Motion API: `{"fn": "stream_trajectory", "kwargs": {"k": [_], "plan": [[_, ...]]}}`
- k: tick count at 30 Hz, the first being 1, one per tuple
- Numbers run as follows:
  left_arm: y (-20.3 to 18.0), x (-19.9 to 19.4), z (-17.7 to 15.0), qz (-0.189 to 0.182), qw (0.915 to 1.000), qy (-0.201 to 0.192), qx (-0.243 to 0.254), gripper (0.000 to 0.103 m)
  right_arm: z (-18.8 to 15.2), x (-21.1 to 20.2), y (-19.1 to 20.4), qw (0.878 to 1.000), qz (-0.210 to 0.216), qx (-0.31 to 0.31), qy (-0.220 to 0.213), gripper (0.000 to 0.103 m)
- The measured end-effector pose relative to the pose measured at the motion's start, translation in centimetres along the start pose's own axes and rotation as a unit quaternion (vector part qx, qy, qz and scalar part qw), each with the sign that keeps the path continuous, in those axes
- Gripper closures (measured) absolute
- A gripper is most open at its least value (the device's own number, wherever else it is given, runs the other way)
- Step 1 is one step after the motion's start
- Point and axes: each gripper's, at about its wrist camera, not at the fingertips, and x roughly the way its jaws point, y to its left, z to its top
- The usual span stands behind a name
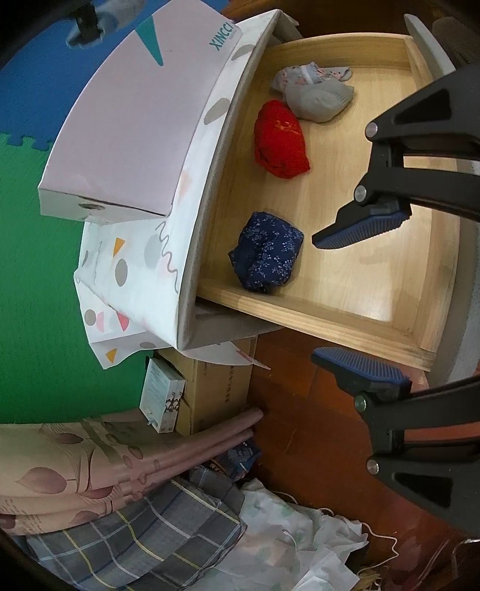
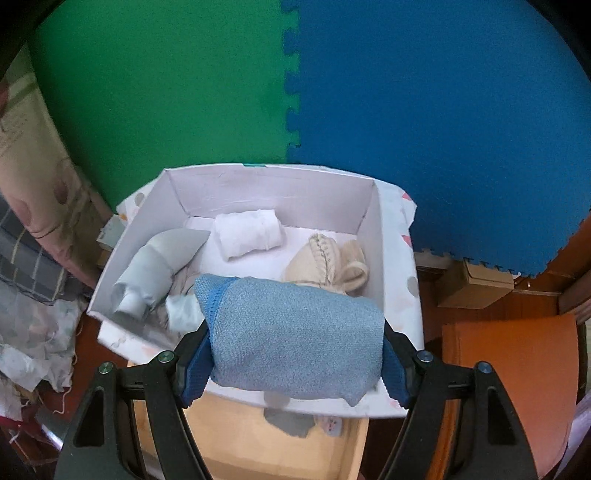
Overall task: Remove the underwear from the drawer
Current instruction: 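Drop the blue underwear into the box with the right gripper while the left gripper returns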
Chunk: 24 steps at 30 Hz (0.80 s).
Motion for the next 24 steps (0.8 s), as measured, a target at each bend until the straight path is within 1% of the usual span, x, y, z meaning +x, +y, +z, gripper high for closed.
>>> {"fn": "stream_trajectory", "kwargs": {"k": [5,10,13,18,24], "plan": [[0.4,0.2,0.1,-0.005,1.0000,0.001,-0.007,0.046,1.1,4.2,1.0,1.000,-0.002,-0.004,0.024,0.030],[0.6,0.2,0.1,-0.008,0.9999,0.001,-0.010,0.046,1.4,7.8,1.9,0.999,-0.005,-0.009,0.046,0.029],[0.6,0.3,0.1,-0.008,0.9999,0.003,-0.009,0.046,1.3,9.7,2.1,0.998,-0.005,-0.004,0.060,0.026],[0.5,0.4,0.1,-0.008,0.9999,0.003,-0.011,0.046,1.1,10.4,2.2,0.998,0.001,-0.002,0.063,0.021],[0.6,0.4,0.1,-0.006,0.9999,0.005,-0.014,0.046,1.0,7.7,2.4,0.999,0.012,-0.019,0.048,0.021]]}}
